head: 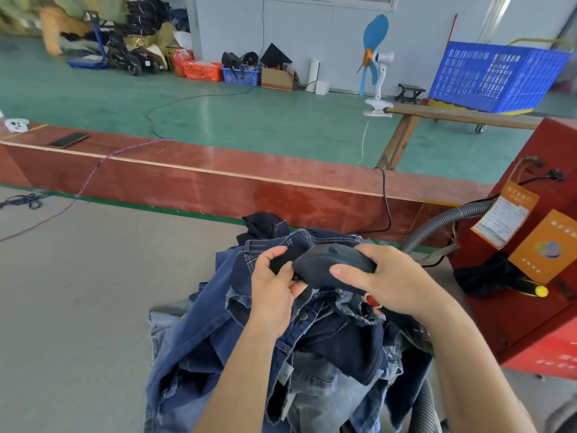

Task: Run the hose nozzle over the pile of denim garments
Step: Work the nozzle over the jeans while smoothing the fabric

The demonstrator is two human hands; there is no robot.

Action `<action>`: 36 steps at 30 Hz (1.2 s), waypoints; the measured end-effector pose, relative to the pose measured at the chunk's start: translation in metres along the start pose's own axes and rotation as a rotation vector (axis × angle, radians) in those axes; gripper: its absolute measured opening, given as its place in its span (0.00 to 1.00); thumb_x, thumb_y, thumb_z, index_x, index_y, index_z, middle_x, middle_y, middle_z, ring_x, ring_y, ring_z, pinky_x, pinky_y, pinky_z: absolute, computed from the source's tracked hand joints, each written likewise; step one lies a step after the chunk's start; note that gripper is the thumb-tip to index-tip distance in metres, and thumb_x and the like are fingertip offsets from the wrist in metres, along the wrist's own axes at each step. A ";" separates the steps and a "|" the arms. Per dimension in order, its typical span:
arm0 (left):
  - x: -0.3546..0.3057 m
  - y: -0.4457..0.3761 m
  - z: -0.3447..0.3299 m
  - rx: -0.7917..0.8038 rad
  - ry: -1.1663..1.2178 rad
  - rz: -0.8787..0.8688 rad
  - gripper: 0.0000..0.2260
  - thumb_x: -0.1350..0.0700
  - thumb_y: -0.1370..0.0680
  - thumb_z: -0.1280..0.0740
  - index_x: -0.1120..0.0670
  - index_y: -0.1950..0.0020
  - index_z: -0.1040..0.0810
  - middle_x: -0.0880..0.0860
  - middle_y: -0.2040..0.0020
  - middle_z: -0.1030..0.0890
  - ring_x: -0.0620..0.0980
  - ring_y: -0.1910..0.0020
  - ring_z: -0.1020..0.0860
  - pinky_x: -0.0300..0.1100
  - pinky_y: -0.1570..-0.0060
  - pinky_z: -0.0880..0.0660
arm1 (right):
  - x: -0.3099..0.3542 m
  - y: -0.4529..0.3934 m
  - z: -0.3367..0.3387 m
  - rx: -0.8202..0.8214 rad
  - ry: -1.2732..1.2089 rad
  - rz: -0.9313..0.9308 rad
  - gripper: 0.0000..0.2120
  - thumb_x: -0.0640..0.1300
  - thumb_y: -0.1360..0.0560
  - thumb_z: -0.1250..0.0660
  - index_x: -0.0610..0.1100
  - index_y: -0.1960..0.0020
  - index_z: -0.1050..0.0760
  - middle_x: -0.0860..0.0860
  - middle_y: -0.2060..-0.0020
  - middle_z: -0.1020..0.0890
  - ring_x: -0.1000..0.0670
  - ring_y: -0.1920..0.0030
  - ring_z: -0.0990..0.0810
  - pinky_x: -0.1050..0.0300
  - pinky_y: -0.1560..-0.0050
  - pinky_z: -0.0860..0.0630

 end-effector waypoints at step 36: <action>0.001 -0.001 0.004 -0.046 0.039 0.015 0.16 0.67 0.17 0.44 0.52 0.34 0.32 0.61 0.34 0.28 0.60 0.48 0.21 0.46 0.52 0.22 | -0.015 -0.007 0.015 -0.223 -0.006 -0.083 0.16 0.64 0.28 0.35 0.51 0.58 0.26 0.53 0.70 0.20 0.52 0.69 0.21 0.55 0.66 0.29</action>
Point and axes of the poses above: each hand's wrist, its own y-axis away from the middle knuckle, its own z-axis out of the back of the hand, x = y × z, the point moved 5 cm from there along -y, towards the middle knuckle
